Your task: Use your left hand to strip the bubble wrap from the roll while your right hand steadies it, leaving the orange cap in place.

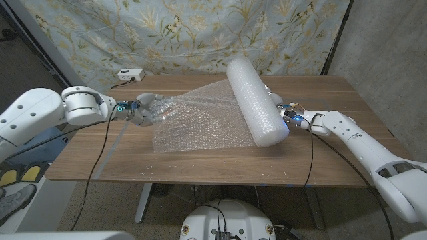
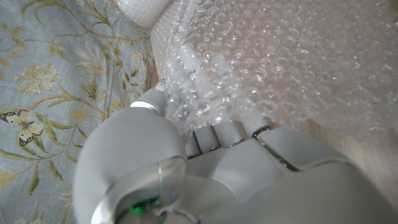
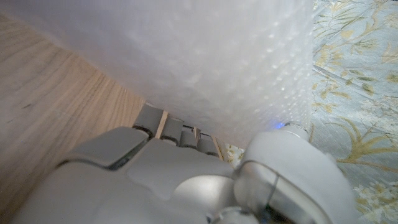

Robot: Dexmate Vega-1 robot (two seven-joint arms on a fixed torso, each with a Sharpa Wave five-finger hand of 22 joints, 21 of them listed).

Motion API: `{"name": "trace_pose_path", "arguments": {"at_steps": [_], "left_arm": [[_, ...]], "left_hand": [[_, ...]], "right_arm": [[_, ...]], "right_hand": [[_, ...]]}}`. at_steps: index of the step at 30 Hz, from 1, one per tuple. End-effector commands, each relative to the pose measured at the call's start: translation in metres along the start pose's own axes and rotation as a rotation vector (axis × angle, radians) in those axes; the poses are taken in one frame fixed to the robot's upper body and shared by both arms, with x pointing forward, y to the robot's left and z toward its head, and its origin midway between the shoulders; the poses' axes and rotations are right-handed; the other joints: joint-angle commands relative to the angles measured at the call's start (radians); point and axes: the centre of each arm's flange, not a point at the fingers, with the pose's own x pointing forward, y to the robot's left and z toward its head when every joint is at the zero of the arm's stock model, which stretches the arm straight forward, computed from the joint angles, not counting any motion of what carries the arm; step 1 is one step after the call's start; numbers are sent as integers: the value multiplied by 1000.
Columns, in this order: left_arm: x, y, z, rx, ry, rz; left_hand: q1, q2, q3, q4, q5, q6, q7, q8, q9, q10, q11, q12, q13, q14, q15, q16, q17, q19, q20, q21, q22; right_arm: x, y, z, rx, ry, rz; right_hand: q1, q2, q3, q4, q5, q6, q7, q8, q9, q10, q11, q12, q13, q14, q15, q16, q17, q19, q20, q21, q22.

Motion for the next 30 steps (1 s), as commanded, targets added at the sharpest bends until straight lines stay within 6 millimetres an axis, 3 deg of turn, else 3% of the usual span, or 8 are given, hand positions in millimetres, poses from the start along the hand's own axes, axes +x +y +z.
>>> {"name": "trace_pose_path", "arguments": {"at_steps": [1,30], "left_arm": [[-8,1,5,22,-11,2],[-30,6,14,61,-17,64]], "left_hand": [[11,3,-1,1,0,30,33,-2,5,25,-22,-5,4,-5,-3,-2,2,-2,0,6,-1],[11,5,0,2,0,24,32,-5,7,22,-22,-11,8,-9,-3,-6,4,-10,0,15,-2]], "right_arm": [[2,2,1,-12,-8,8],[-7,-2,5,-24,-36,6]], "right_hand": [[-7,3,-7,-1,7,-8,23,3,-1,-3,3,-2,5,-6,-3,4,3,1,1,-4,5],[-16,8,-21,9,18,-10,23,5,-11,-4,3,-14,6,-23,7,7,3,-4,8,-10,5]]}}
